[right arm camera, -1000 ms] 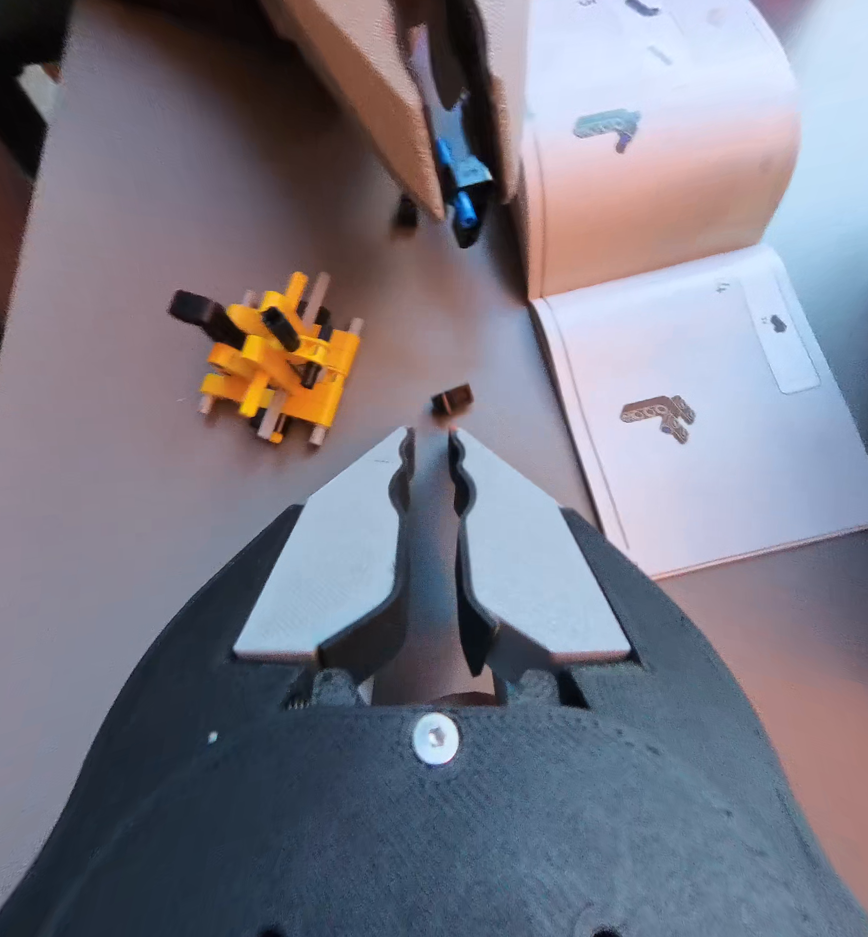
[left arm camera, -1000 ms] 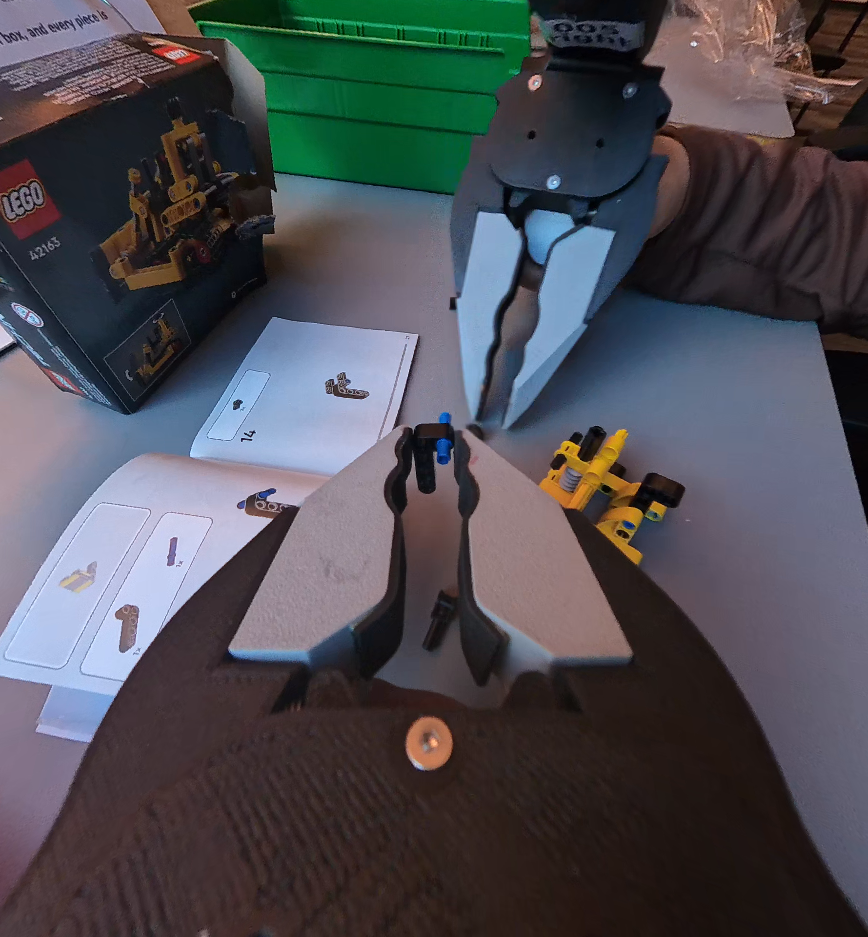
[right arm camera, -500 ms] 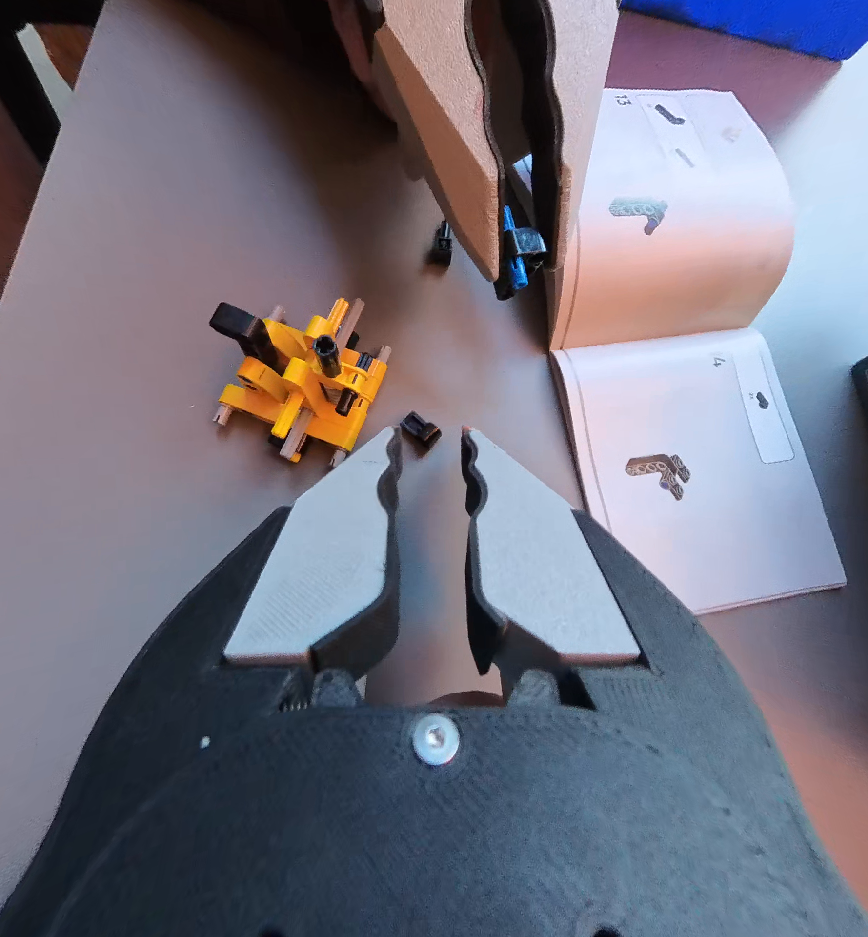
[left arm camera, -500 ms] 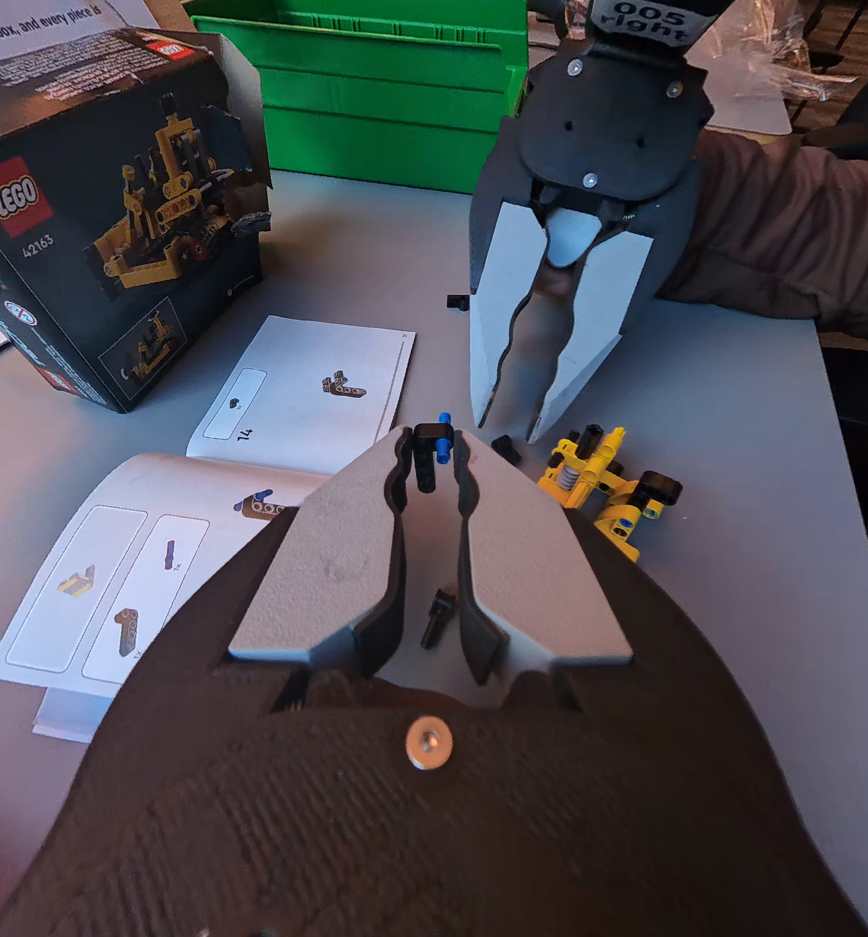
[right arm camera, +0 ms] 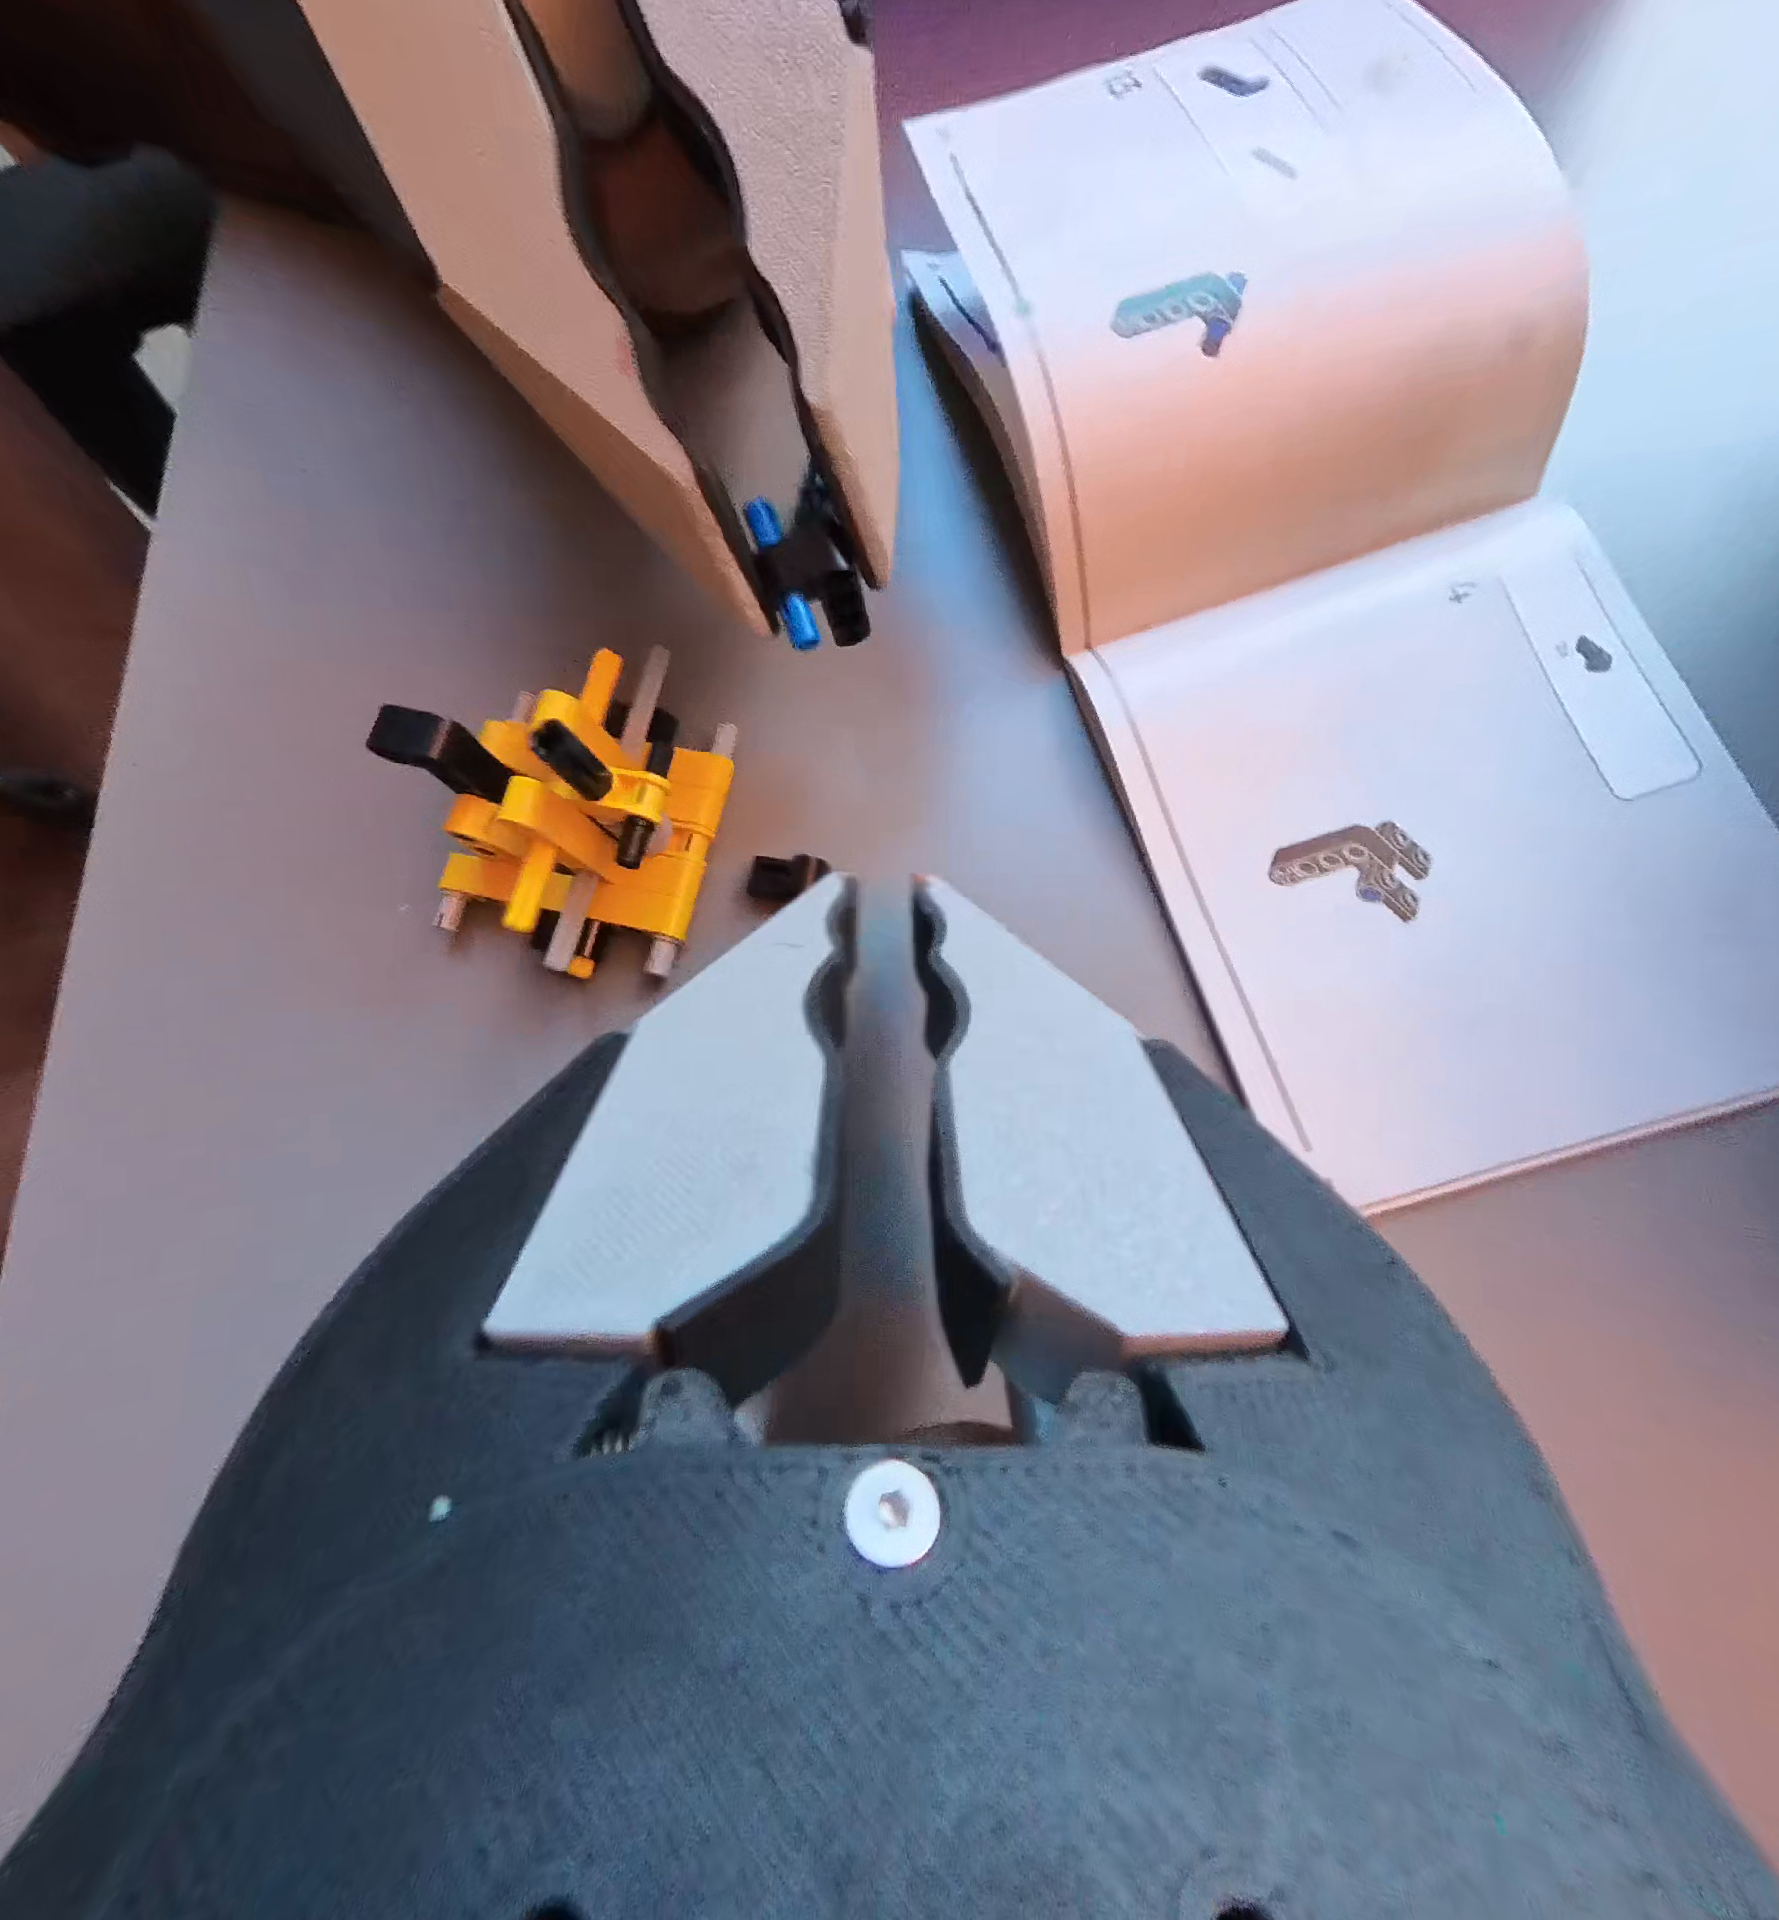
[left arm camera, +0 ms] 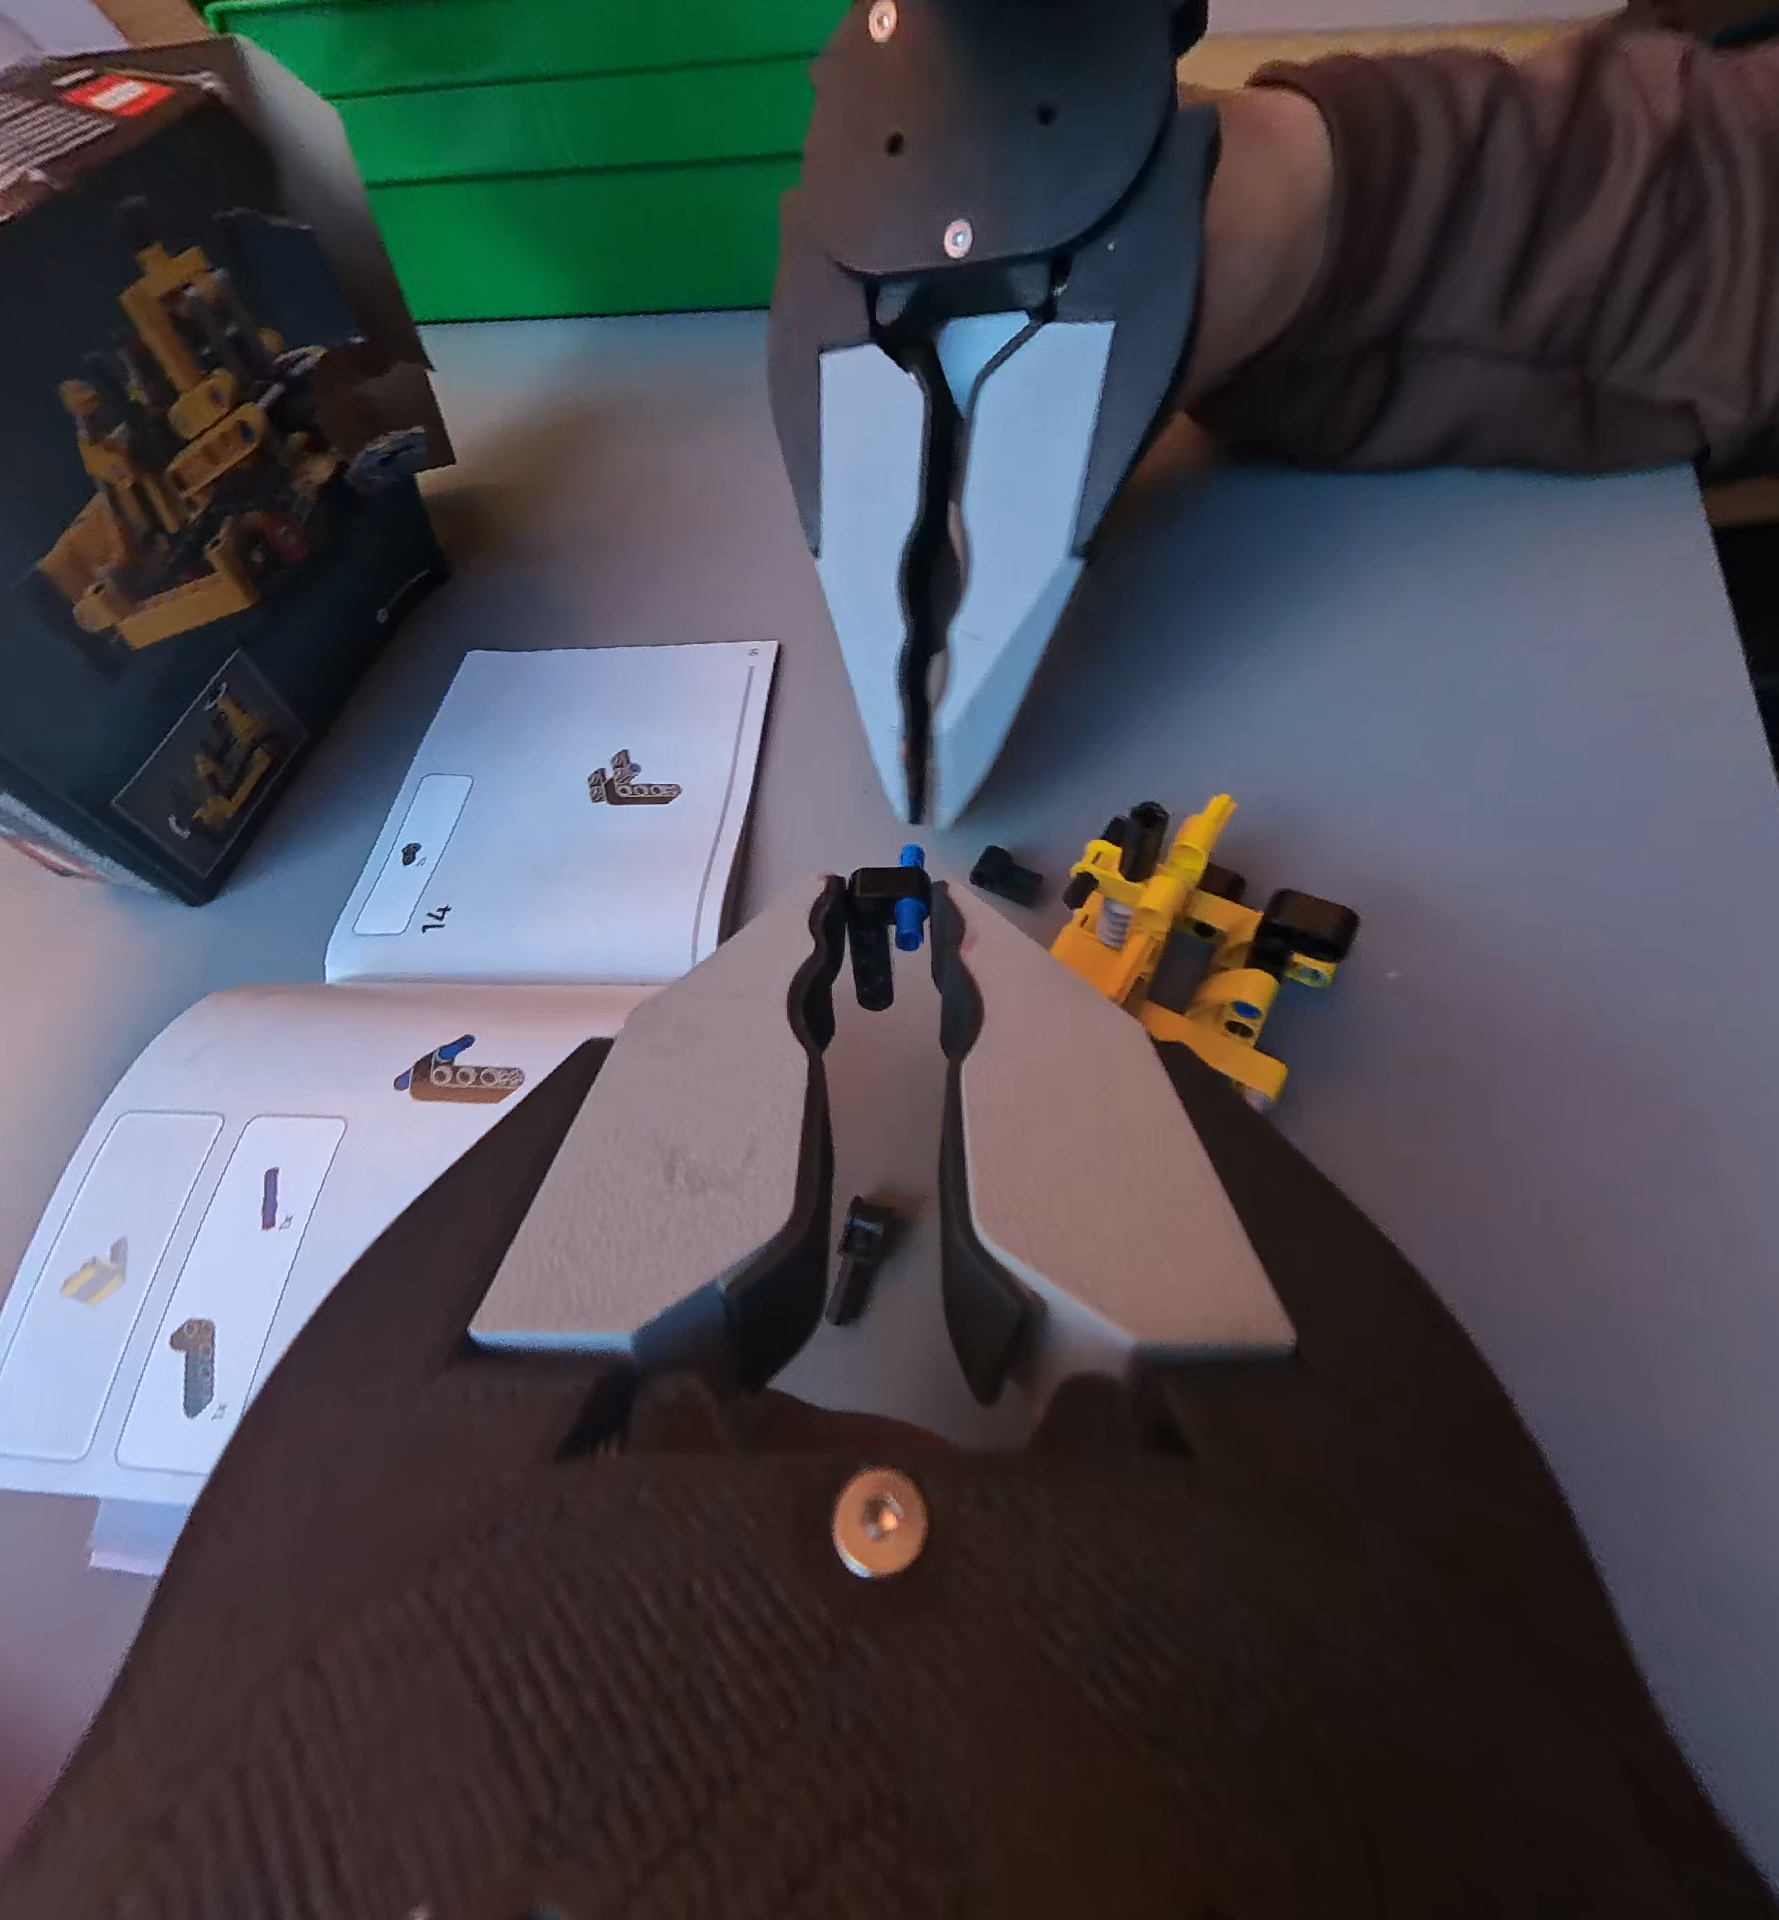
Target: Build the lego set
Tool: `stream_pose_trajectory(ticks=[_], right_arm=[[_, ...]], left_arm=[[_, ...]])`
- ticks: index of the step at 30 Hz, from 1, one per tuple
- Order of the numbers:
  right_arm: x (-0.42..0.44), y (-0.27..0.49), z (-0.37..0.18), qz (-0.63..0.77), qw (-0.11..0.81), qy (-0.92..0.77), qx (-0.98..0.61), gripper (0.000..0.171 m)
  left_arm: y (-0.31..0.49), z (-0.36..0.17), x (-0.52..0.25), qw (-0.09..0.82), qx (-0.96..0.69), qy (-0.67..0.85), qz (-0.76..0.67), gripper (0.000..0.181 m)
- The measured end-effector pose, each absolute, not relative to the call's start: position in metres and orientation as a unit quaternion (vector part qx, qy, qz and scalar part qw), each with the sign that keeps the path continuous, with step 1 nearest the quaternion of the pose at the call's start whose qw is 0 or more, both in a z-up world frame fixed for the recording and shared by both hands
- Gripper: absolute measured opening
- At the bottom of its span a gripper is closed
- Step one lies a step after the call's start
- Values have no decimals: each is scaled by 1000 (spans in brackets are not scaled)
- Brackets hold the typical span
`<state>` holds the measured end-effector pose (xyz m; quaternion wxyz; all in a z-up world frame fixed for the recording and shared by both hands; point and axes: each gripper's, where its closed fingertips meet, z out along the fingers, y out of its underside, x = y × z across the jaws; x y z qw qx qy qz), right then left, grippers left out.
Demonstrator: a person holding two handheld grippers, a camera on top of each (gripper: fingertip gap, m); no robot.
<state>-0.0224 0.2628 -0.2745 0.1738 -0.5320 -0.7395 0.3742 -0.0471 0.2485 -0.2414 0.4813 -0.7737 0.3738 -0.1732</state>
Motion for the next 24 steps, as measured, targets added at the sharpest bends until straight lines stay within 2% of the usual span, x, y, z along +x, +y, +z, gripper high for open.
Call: stream_pose_trajectory(ticks=[4, 8, 11, 16, 24], right_arm=[[-27, 254, -267, 389, 178, -738, -521, 19], [-28, 264, -281, 349, 186, -743, -540, 18], [-29, 271, -282, 345, 195, -735, -550, 9], [-26, 278, -280, 338, 205, -734, -552, 22], [-8, 253, -257, 375, 189, -765, -489, 11]], left_arm=[[249, -240, -48, 483, -774, 370, -176, 12], [250, -240, -49, 483, -775, 365, -181, 12], [250, -240, -48, 482, -776, 365, -182, 13], [250, -239, -49, 483, -776, 360, -186, 12], [250, -239, -49, 483, -776, 361, -186, 13]])
